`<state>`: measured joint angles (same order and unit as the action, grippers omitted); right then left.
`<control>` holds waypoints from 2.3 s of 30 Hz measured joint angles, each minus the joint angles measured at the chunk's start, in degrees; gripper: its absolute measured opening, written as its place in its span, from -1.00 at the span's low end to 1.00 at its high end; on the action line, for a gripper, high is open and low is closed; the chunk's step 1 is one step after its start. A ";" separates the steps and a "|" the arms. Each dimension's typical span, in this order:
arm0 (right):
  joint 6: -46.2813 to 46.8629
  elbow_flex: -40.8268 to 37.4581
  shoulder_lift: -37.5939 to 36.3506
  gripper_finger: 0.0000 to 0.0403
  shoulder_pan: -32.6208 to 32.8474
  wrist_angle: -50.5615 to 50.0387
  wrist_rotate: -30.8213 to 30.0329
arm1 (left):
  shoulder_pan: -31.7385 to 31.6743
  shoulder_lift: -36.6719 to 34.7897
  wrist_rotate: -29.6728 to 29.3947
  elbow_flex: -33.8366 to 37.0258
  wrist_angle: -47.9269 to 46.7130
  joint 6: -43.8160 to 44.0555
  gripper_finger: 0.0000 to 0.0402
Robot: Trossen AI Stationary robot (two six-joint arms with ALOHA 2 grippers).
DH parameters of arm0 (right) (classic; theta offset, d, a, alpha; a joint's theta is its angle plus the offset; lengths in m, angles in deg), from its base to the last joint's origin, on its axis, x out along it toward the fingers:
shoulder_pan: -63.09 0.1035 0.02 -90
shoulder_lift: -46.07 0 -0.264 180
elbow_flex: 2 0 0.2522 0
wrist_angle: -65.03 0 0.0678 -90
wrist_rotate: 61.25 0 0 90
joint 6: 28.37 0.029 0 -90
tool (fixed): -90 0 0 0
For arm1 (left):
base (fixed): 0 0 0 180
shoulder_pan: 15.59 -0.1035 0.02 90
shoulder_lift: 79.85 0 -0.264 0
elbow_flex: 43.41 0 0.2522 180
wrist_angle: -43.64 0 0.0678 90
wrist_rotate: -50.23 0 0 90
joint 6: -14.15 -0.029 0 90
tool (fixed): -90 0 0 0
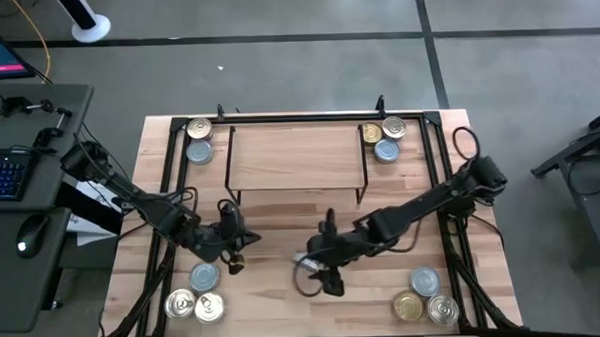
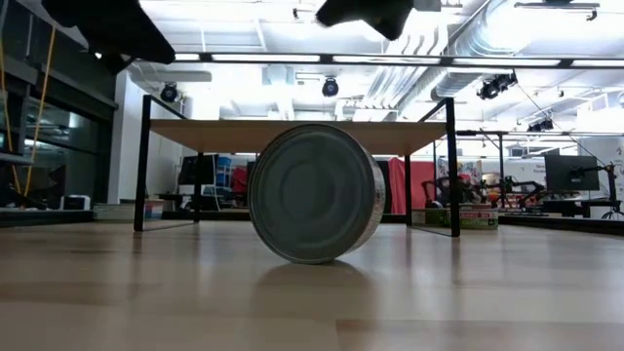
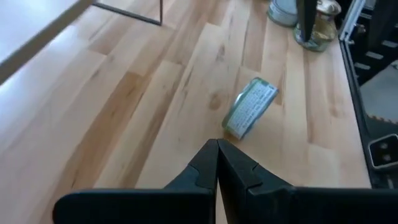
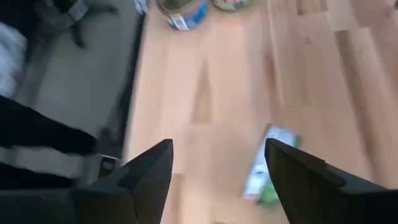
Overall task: Stack canned seafood by type on shelf
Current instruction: Put the green white tuna can on the shelf
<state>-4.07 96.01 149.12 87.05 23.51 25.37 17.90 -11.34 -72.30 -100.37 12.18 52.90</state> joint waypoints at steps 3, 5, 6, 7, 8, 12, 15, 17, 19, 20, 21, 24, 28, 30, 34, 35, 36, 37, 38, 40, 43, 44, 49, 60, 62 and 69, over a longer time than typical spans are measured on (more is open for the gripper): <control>-4.34 10.17 5.82 0.23 -0.34 -14.89 -2.80 | -0.05 0.00 -1.05 0.09 0.62 -1.05 -1.00; -4.50 15.17 9.57 0.23 -0.25 -22.89 -5.47 | -0.35 0.00 -1.09 0.09 1.16 -2.66 -1.00; -3.04 16.94 11.24 0.23 -0.22 -25.63 -6.71 | -0.53 0.00 -1.09 0.09 1.20 -3.51 -1.00; -1.15 18.29 12.69 0.23 -0.22 -27.54 -7.37 | -0.53 0.00 -1.10 0.09 1.18 -4.43 -1.00; 0.43 19.29 13.92 0.23 -0.22 -28.77 -7.53 | -0.53 0.00 -1.14 0.09 1.17 -5.08 -1.00; 2.61 20.96 16.61 0.23 -0.28 -28.24 -7.06 | -0.53 0.00 -1.14 0.09 1.11 -6.89 -1.00; 5.77 20.57 17.24 0.23 -0.49 -26.19 -7.48 | -0.53 0.00 -1.14 0.09 1.17 -7.41 -1.00; 8.39 19.50 17.24 0.23 -0.70 -25.55 -7.53 | -0.53 0.00 -1.13 0.09 1.07 -7.46 -1.00; 10.90 18.34 17.24 0.23 -0.91 -25.14 -8.25 | -0.53 0.00 -0.99 0.09 1.14 -7.51 -1.00; 11.90 17.68 17.24 0.23 -1.03 -25.05 -8.44 | -0.53 0.02 -0.99 0.09 1.15 -7.51 -1.00; 12.96 16.94 17.24 0.23 -1.11 -24.57 -8.45 | -0.53 0.00 -0.99 0.09 1.28 -7.51 -1.00; 15.34 14.54 17.29 0.23 -1.48 -21.74 -8.39 | -0.53 -0.41 -0.56 0.09 1.42 -7.51 -1.00; 15.61 12.98 17.31 0.23 -1.48 -19.23 -8.05 | -0.53 -3.17 0.03 0.09 2.32 -9.33 -1.00; 14.53 12.40 17.31 0.23 -1.48 -19.09 -7.81 | -0.53 -5.43 0.02 0.06 2.73 -11.43 -1.00; 10.74 12.32 17.29 0.20 -1.48 -18.79 -6.18 | -0.53 -10.89 -0.60 0.04 2.75 -15.31 -1.00; 10.22 12.32 17.29 0.18 -1.48 -18.68 -6.15 | -0.53 -12.41 -1.08 0.04 2.77 -16.35 -1.00; 9.87 12.32 17.29 0.14 -1.48 -18.68 -6.17 | -0.53 -13.94 -1.49 0.04 3.14 -17.22 -1.00; 9.87 12.32 17.29 0.09 -1.48 -18.62 -6.19 | -0.53 -15.58 -2.04 0.04 4.04 -18.25 -1.00; 9.75 12.32 17.29 0.02 -1.58 -18.34 -6.19 | -0.53 -17.10 -2.78 0.04 5.28 -19.29 -1.00; 9.67 12.34 17.29 -0.14 -1.80 -17.68 -5.77 | -0.53 -19.92 -4.69 0.04 8.82 -21.80 -1.00; 8.13 12.39 17.19 -0.39 -2.27 -17.39 -3.20 | -0.53 -23.00 -6.92 0.00 16.06 -26.41 -1.00; 7.87 12.39 16.76 -0.41 -2.46 -17.68 -2.10 | -0.53 -23.69 -7.52 -0.02 18.62 -28.04 -1.00; 3.64 12.37 11.55 -0.41 -3.08 -23.14 0.36 | -0.53 -24.53 -9.85 -0.02 27.44 -36.09 -1.00; -0.39 9.70 -8.21 -0.41 -6.95 -41.49 -12.92 | -0.53 -19.24 -12.89 -0.02 28.49 -31.95 -1.00; 1.65 5.14 -13.72 -0.41 -9.15 -40.50 -14.68 | -0.53 -17.63 -13.03 -0.02 28.57 -30.50 -1.00; 12.61 -11.76 -32.31 -0.41 -21.09 -17.55 -19.58 | -0.53 -11.87 -13.07 0.00 34.48 -29.40 -1.00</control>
<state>8.54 84.26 116.81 65.96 5.96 5.79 17.38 -23.20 -85.38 -100.37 46.66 23.50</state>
